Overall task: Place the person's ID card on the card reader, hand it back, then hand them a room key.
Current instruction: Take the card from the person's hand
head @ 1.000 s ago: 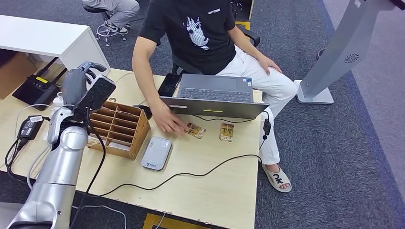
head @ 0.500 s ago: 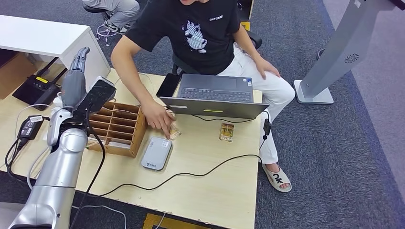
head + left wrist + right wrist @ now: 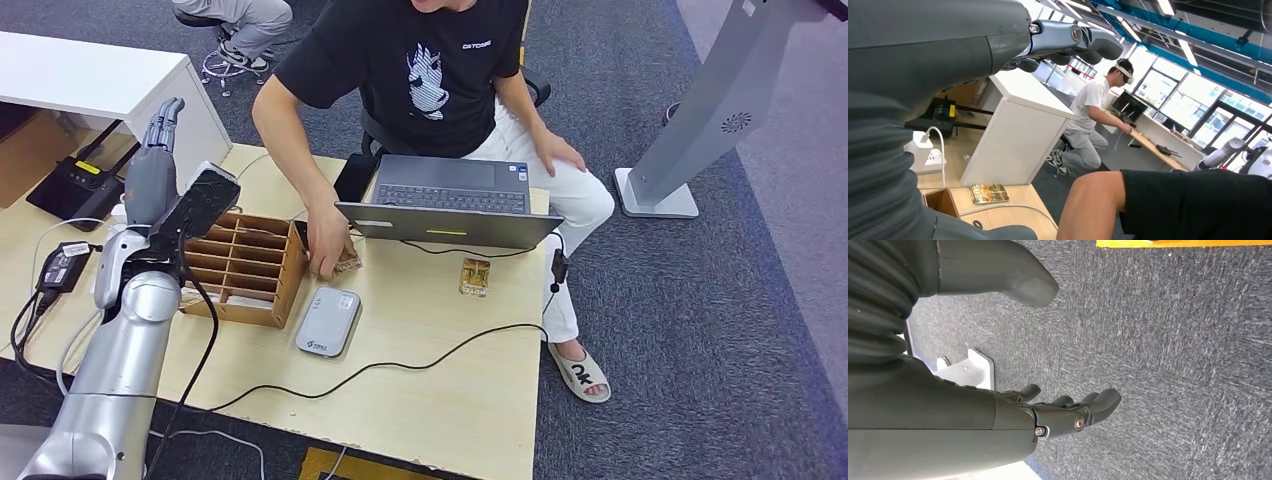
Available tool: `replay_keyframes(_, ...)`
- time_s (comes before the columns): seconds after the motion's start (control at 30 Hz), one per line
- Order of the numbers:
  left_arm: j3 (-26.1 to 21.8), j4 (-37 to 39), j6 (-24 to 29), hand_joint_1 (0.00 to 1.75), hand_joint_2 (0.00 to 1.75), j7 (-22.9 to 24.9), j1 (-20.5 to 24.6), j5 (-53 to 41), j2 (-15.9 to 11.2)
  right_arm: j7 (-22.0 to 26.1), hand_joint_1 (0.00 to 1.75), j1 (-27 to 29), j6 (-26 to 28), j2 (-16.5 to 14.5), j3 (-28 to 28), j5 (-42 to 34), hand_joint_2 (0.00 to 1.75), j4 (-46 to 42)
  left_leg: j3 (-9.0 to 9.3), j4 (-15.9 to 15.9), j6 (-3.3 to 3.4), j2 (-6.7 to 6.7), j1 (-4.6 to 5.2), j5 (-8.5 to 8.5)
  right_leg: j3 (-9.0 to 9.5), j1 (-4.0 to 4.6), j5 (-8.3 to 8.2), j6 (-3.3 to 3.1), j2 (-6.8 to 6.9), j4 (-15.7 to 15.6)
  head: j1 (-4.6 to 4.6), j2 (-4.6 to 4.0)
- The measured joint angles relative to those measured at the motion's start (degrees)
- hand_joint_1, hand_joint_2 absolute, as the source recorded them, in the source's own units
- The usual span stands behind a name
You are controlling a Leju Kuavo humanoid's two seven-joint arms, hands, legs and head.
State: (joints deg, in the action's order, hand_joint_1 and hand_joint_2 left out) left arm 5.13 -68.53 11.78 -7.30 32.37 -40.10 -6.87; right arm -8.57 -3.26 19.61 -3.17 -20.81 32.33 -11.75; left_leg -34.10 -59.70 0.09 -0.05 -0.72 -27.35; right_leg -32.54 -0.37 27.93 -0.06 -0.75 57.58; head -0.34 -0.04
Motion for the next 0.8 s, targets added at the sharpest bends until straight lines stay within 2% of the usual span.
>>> replay_keyframes(0.33,0.0,-0.5,0.1,0.00,1.75,0.1,-0.4,-0.2,-0.1,0.0,0.00,0.0,-0.1,-0.1,0.0,0.1,1.75,0.0,0.00,0.0,0.00,0.00,0.00,0.00,0.00,0.00,0.00,0.00,0.00,0.0,0.01,0.00)
replay_keyframes(0.8,3.0,-5.6,0.0,0.00,1.75,0.1,-4.3,-1.7,-0.7,-1.4,0.00,0.3,-0.4,-0.7,0.0,0.9,1.75,0.0,0.00,0.0,0.00,0.00,0.00,0.00,0.00,0.00,0.01,0.00,0.00,0.0,0.00,0.00)
